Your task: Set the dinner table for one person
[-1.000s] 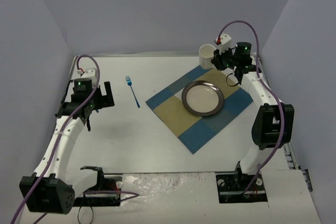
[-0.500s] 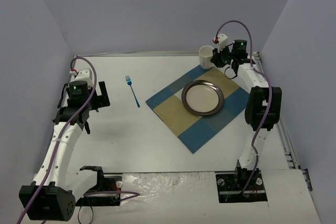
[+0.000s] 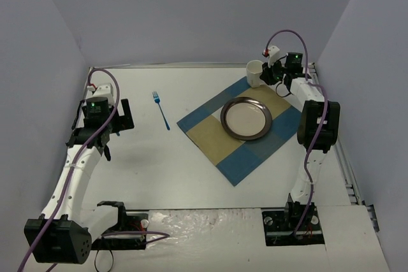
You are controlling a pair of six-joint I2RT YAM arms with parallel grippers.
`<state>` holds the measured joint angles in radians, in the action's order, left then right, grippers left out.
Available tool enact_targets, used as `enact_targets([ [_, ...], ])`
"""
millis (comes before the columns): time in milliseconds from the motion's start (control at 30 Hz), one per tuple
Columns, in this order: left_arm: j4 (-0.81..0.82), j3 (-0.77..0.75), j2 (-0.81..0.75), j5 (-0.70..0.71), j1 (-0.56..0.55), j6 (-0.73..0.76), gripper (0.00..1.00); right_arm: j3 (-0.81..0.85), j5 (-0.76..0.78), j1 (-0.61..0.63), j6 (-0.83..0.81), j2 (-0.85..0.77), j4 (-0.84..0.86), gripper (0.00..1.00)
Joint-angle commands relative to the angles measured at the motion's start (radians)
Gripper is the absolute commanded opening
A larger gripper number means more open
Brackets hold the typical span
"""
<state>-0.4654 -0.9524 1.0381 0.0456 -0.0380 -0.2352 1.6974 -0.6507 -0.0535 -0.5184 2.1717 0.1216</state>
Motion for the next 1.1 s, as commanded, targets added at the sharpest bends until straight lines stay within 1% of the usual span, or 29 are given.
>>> enact_targets([
  [0,0.060,-0.009,0.005,0.008,0.007,0.023,0.97,0.076,-0.075,-0.011,-0.014,-0.033,0.201,0.00],
  [467,0.057,-0.013,0.030,-0.004,0.006,0.026,0.97,0.033,-0.122,-0.025,0.001,-0.004,0.290,0.00],
  [733,0.056,-0.014,0.038,-0.008,0.006,0.025,0.97,0.009,-0.128,-0.033,-0.006,0.017,0.294,0.03],
  [800,0.056,-0.014,0.037,-0.010,0.007,0.025,0.97,0.004,-0.124,-0.035,-0.008,0.019,0.291,0.09],
  [867,0.056,-0.016,0.037,-0.010,0.007,0.027,0.97,0.001,-0.124,-0.036,-0.008,0.016,0.291,0.17],
  [900,0.056,-0.016,0.037,-0.009,0.007,0.028,0.97,-0.001,-0.121,-0.037,-0.006,0.014,0.291,0.22],
  [967,0.053,-0.016,0.037,-0.007,0.006,0.026,0.97,-0.009,-0.109,-0.039,-0.006,-0.002,0.291,0.38],
  [1033,0.051,-0.017,0.037,-0.006,0.007,0.024,0.97,-0.020,-0.098,-0.039,-0.005,-0.022,0.291,0.47],
  [1067,0.051,-0.017,0.037,-0.004,0.007,0.021,0.97,-0.028,-0.092,-0.039,0.000,-0.035,0.293,0.54],
])
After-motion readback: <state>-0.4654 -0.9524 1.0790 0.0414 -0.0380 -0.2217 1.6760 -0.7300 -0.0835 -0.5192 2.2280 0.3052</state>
